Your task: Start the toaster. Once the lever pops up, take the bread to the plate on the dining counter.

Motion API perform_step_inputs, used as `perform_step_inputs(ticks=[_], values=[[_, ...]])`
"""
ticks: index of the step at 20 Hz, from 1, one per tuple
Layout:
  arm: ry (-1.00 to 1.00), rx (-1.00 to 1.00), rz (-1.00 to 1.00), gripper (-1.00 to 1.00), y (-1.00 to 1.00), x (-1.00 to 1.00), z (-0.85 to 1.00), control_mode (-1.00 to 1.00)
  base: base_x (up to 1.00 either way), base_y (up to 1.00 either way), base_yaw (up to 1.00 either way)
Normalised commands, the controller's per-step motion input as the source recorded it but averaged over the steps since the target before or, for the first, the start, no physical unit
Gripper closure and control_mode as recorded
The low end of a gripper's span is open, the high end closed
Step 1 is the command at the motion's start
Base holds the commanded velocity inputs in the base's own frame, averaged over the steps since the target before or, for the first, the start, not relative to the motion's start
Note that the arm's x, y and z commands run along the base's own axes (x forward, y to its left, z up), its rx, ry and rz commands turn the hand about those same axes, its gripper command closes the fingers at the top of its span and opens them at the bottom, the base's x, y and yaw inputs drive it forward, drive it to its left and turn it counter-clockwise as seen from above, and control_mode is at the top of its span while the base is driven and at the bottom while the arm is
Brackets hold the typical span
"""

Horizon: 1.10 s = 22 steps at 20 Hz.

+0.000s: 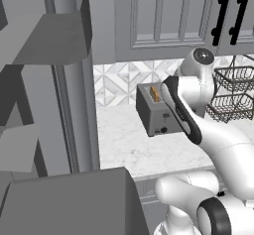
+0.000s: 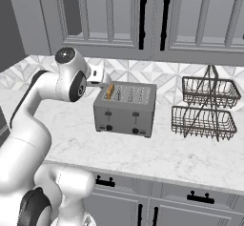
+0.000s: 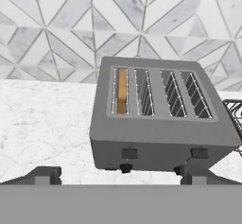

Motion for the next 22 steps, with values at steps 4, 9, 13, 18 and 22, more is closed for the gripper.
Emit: perform_step_inputs(ticks=[4, 9, 13, 18, 22], values=[[0.00, 0.00, 0.00, -1.00, 0.00, -0.22, -0.65, -1.00, 0.00, 0.00, 0.00], [0.00, 0.05, 0.00, -1.00, -0.10, 0.11, -0.48, -1.00, 0.00, 0.00, 0.00], [0.00, 0.04, 0.00, -1.00, -0.12, 0.64, -0.04, -1.00, 0.00, 0.00, 0.00], [0.00, 0.00, 0.00, -1.00, 0.05, 0.65, -0.02, -1.00, 0.00, 0.00, 0.00], [0.00, 0.02, 0.00, -1.00, 0.07, 0.60, -0.17, -1.00, 0.00, 0.00, 0.00]])
